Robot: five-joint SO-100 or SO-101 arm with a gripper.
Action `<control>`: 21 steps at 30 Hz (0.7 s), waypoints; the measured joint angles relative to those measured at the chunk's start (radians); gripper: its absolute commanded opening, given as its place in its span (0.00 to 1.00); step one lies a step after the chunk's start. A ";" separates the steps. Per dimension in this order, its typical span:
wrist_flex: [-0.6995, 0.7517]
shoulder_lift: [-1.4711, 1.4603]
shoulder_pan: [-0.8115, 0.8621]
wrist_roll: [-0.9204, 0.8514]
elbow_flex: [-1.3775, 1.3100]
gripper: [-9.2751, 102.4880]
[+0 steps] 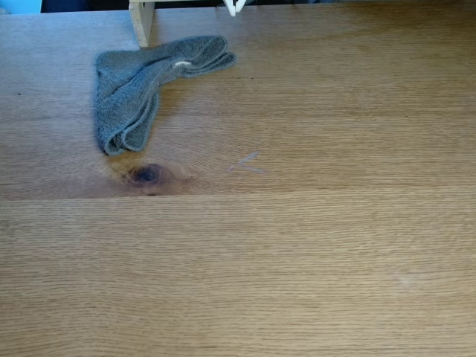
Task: Clean the area in front of the robot
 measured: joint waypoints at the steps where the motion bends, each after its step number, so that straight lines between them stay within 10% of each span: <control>1: -0.005 -0.002 0.000 0.000 0.000 0.08; 21: -0.164 -0.150 -0.035 -0.015 0.000 0.08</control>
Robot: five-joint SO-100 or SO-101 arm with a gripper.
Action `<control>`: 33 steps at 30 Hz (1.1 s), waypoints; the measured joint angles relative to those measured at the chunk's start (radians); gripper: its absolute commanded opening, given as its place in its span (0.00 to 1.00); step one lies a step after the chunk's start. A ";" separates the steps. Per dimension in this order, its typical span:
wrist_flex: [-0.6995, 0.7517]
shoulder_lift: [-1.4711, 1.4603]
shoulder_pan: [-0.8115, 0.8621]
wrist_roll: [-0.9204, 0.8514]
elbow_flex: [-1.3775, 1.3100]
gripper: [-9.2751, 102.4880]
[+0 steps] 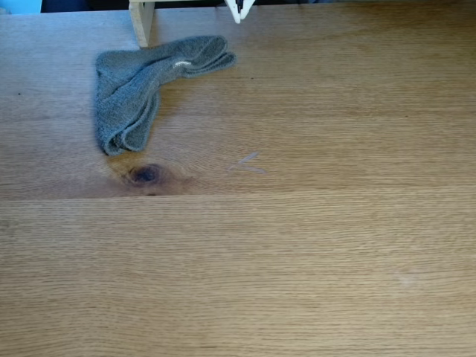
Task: Clean the area in front of the robot
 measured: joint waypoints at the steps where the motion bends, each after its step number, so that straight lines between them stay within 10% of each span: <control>1: -0.032 -0.011 0.000 -0.015 0.000 0.08; 17: -0.261 -0.520 -0.155 -0.014 -0.345 0.10; 33: -0.402 -1.111 0.523 0.037 -0.788 0.46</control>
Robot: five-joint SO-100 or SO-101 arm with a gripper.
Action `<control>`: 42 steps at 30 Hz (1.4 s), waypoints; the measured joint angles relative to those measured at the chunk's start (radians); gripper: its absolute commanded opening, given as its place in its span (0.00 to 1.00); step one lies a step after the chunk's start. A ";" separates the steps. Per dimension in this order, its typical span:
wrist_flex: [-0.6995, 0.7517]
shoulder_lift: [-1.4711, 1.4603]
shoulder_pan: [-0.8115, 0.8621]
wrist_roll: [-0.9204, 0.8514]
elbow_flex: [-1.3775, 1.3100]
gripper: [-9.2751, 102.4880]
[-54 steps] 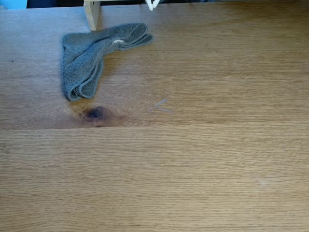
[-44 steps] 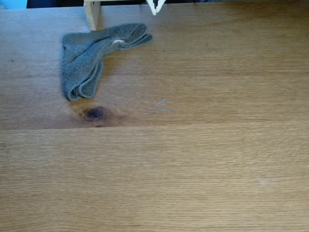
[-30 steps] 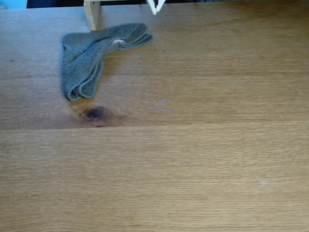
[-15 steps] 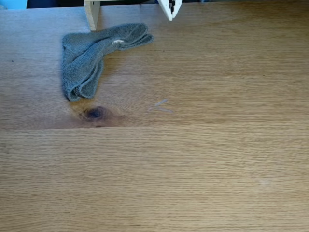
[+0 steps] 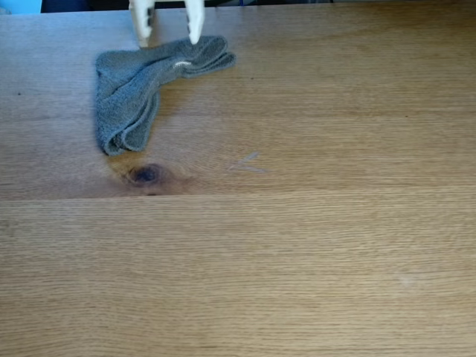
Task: Clean the area in front of the robot
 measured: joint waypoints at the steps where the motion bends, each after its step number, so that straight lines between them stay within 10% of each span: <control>1: -0.005 -0.034 0.037 -0.009 0.000 0.47; 15: -0.462 -0.733 0.486 -0.357 -0.035 0.47; 42: -0.393 -0.842 0.342 -0.451 -0.092 0.08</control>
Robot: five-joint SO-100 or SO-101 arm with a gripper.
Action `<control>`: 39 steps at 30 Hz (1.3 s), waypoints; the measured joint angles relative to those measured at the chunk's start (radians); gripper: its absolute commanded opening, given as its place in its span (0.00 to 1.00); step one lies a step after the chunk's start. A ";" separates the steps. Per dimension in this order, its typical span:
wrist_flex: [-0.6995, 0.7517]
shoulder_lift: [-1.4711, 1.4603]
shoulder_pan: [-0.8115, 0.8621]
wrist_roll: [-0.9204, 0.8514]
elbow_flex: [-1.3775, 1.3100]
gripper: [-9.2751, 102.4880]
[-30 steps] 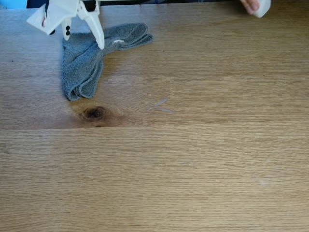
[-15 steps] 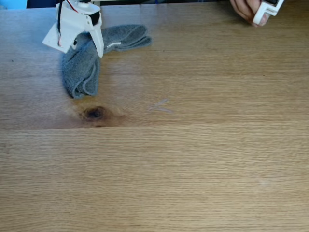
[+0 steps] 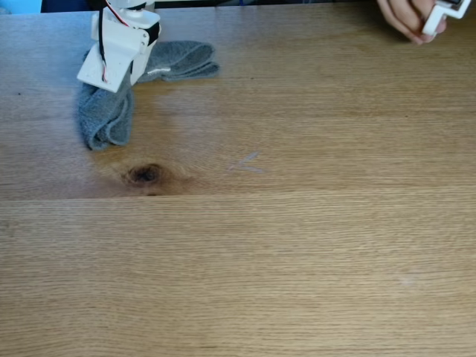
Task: Clean the area in front of the robot
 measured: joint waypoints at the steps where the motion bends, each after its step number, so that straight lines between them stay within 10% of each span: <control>1: 0.015 0.012 -0.014 0.011 0.002 0.08; 28: 0.658 0.917 -0.738 0.387 0.006 0.08; 39: 0.325 0.557 -1.072 0.476 0.006 0.08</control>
